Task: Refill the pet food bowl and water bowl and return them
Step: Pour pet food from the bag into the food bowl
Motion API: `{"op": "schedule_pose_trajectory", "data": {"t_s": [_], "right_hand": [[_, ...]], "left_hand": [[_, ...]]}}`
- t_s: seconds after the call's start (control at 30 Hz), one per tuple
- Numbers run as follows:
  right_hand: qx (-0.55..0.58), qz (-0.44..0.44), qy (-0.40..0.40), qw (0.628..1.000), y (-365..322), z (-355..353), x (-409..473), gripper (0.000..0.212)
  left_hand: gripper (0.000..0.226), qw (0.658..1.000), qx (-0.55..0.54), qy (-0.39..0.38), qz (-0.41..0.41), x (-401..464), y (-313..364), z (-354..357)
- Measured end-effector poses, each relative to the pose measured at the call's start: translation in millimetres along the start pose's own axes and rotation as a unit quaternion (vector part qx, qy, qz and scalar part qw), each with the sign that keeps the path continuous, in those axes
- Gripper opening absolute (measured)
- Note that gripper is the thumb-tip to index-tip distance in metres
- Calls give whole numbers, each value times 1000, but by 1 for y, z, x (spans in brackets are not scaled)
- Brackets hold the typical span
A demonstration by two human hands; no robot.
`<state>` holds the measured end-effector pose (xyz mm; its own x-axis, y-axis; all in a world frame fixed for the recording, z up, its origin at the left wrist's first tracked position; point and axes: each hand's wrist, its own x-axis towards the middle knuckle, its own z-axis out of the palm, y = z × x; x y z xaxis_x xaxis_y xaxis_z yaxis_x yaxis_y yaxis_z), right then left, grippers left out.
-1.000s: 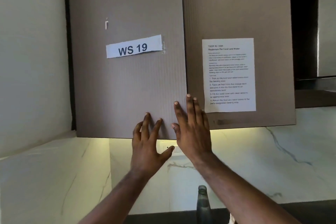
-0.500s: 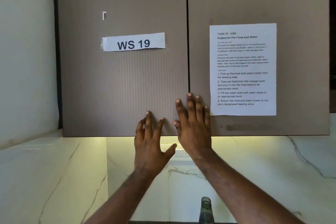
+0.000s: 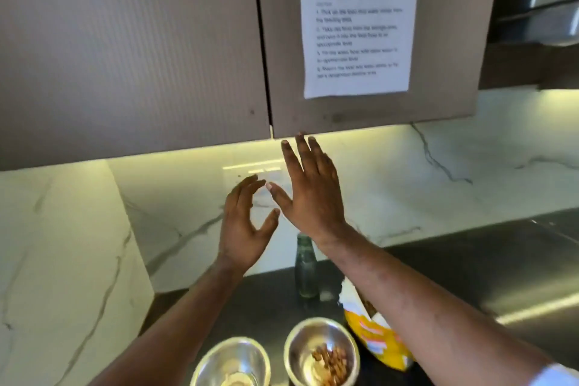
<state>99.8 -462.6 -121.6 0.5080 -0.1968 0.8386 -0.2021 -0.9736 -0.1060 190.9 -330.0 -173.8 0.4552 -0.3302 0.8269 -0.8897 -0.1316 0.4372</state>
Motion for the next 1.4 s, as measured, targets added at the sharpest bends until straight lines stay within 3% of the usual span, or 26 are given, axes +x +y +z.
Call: {"op": "schedule_pose_trajectory", "data": {"t_s": [0.2,0.37,0.5,0.7,0.9,1.07,1.2,1.27,1.4], "right_hand": [[52,157,-102,981,37,6,-109,93],[39,303,-154,940,80,1,-197,104],[26,378,-180,908,114,3,-255,122],[167,491,-194,833,164,32,-318,141],[328,454,-191,806,205,73,-337,106],[314,419,-261,811,220,94,-338,114],[300,402,-277,820,228,104,-343,115],[303,401,-269,821,232,105,-342,109],[318,384,-255,828,243,96,-331,96]], "left_hand": [[66,973,-124,-130,-148,-67,-11,43],[74,902,-221,-255,-268,-114,-20,84],[96,848,-222,-352,-328,-143,-19,121],[114,786,-172,-488,-338,-142,-35,182],[108,740,-137,-579,-313,-124,-53,234],[88,713,-116,-596,-351,-114,-49,252],[74,719,-94,-563,-397,-112,-33,254],[79,729,-102,-540,-407,-110,-25,255],[64,756,-111,-504,-402,-112,-21,258]]}}
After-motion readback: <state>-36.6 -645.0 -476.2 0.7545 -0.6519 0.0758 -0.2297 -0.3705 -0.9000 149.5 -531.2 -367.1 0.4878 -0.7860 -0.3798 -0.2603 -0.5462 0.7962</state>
